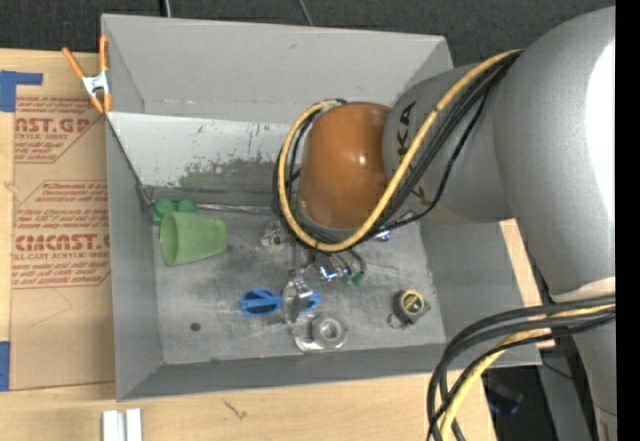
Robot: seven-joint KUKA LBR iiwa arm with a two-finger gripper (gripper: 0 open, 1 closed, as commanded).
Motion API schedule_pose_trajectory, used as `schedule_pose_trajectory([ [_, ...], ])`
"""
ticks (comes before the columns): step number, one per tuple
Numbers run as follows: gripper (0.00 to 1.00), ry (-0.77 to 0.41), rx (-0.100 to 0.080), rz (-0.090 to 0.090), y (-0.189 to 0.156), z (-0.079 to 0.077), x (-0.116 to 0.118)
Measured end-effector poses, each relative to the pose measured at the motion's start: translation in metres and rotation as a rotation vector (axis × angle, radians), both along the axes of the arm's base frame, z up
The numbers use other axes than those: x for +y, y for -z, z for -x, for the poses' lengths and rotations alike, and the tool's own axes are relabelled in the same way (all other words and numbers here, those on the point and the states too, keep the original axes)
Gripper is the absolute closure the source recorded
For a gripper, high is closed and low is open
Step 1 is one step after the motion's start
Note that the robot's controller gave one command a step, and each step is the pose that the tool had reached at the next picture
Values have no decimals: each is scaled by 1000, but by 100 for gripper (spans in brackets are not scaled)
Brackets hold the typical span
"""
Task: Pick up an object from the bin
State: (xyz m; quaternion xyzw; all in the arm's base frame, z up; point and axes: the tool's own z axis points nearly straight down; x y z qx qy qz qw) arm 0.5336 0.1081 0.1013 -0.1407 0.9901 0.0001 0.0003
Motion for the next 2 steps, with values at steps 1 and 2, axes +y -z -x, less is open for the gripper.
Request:
schedule_pose_trajectory([
  [1, 0, 125, 3, 0, 2, 35, -5],
  [2, 0, 228, -13, -7, 27, 46, -11],
])
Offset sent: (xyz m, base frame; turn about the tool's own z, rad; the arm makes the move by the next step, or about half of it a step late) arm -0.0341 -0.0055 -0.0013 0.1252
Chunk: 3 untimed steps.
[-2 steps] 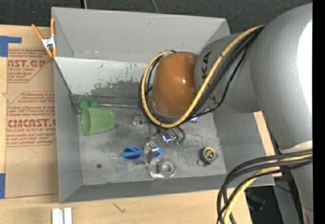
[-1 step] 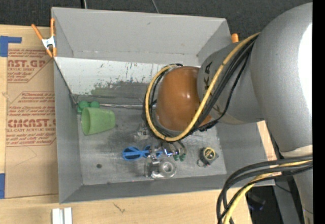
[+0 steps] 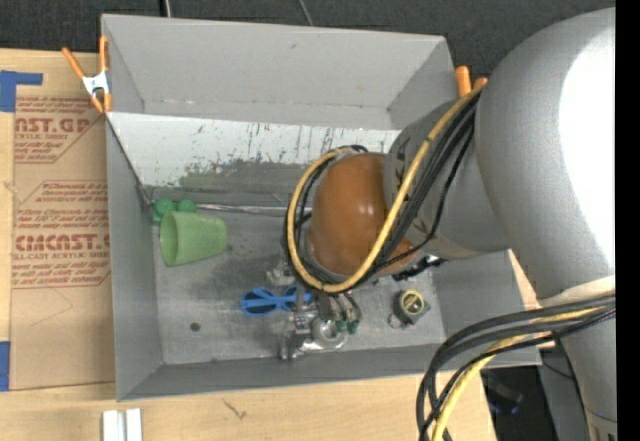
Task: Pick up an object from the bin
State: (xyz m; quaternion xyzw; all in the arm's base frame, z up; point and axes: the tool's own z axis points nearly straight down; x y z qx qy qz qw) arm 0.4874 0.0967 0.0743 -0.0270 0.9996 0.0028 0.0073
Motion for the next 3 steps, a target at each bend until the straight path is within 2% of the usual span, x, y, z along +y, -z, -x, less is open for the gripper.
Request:
schedule_pose_trajectory([
  [1, 0, -1, 8, 3, -2, -2, 1],
  [2, 100, 0, -5, 1, -5, -6, 2],
  [3, 100, -1, 6, 3, -123, -8, 3],
])
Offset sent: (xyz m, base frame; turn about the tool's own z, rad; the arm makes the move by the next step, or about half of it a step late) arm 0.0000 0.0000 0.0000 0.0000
